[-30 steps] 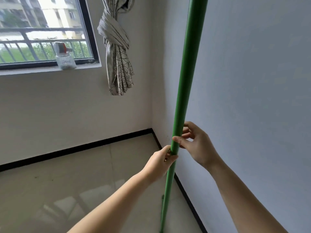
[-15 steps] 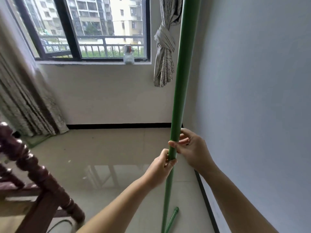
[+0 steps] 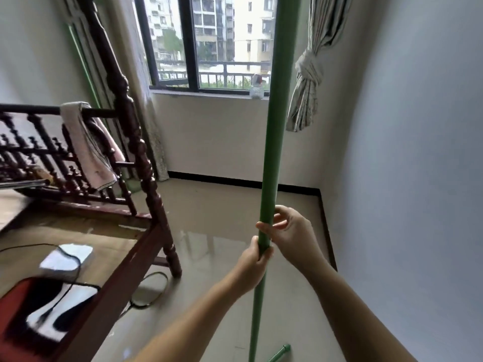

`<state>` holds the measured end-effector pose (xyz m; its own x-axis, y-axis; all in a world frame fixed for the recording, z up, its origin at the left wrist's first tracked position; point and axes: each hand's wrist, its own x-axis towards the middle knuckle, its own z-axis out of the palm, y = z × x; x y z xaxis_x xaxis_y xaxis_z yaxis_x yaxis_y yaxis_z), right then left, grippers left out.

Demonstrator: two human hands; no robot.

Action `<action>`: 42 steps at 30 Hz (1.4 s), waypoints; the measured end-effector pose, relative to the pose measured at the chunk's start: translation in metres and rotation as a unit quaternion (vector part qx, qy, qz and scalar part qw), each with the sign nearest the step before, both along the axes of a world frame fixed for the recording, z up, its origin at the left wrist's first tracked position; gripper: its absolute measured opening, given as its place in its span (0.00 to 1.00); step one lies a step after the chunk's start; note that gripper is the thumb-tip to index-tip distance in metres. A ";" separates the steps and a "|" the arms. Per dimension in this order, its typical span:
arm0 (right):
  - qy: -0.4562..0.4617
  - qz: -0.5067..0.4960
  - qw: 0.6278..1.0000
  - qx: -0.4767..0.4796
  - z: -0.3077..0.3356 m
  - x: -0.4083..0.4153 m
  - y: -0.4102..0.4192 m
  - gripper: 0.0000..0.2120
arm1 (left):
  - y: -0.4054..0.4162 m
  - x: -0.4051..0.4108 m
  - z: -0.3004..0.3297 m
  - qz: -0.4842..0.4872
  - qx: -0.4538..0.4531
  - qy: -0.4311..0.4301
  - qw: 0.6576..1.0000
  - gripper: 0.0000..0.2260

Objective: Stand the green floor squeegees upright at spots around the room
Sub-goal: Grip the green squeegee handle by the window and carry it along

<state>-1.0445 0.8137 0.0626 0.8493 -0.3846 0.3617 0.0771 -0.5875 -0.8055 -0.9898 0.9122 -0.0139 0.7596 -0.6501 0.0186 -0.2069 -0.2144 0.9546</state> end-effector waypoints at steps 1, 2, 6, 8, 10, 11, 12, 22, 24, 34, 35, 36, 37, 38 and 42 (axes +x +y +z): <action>-0.002 0.006 1.000 -0.007 -0.001 -0.012 0.008 0.17 | 0.008 -0.014 -0.001 0.005 0.001 -0.001 1.000 0.06; -0.004 0.011 1.000 -0.013 -0.002 -0.026 0.014 0.17 | 0.014 -0.029 -0.001 0.010 0.003 -0.003 1.000 0.08; -0.003 0.022 0.999 -0.028 0.000 -0.088 0.025 0.17 | 0.026 -0.093 -0.001 0.022 0.010 0.013 1.000 0.15; -0.001 0.019 0.999 -0.038 0.001 -0.123 0.027 0.17 | 0.027 -0.126 -0.005 0.020 0.019 0.023 0.999 0.16; 0.005 0.018 0.999 -0.035 0.001 -0.160 0.033 0.17 | 0.032 -0.160 -0.007 0.015 0.025 0.035 0.999 0.19; 0.008 0.017 0.999 -0.036 0.001 -0.178 0.036 0.17 | 0.036 -0.177 -0.007 0.012 0.026 0.034 0.999 0.20; 0.009 0.016 0.999 -0.038 0.002 -0.197 0.041 0.17 | 0.041 -0.195 -0.007 0.008 0.024 0.031 0.999 0.20; -0.009 -0.002 0.999 -0.043 -0.004 -0.355 0.139 0.19 | 0.137 -0.356 -0.001 -0.016 0.008 -0.020 1.000 0.19; -0.017 -0.009 0.999 -0.047 -0.005 -0.388 0.172 0.19 | 0.167 -0.388 -0.001 -0.018 0.002 -0.039 0.999 0.19; -0.012 0.040 0.996 -0.081 -0.004 -0.547 0.279 0.20 | 0.277 -0.557 0.004 0.036 -0.018 -0.061 0.997 0.16; -0.014 0.050 0.995 -0.080 -0.004 -0.561 0.287 0.20 | 0.284 -0.572 0.003 0.049 -0.014 -0.063 0.997 0.15; -0.016 0.061 0.995 -0.082 -0.003 -0.576 0.294 0.20 | 0.292 -0.587 0.000 0.064 -0.009 -0.066 0.996 0.13; -0.017 0.072 0.994 -0.085 -0.003 -0.590 0.301 0.20 | 0.300 -0.601 -0.004 0.081 -0.001 -0.070 0.994 0.12; -0.017 0.084 0.993 -0.085 -0.003 -0.605 0.308 0.19 | 0.308 -0.616 -0.006 0.098 0.004 -0.072 0.993 0.11; -0.014 0.132 0.988 -0.082 -0.002 -0.659 0.336 0.19 | 0.341 -0.675 -0.003 0.129 0.005 -0.066 0.989 0.07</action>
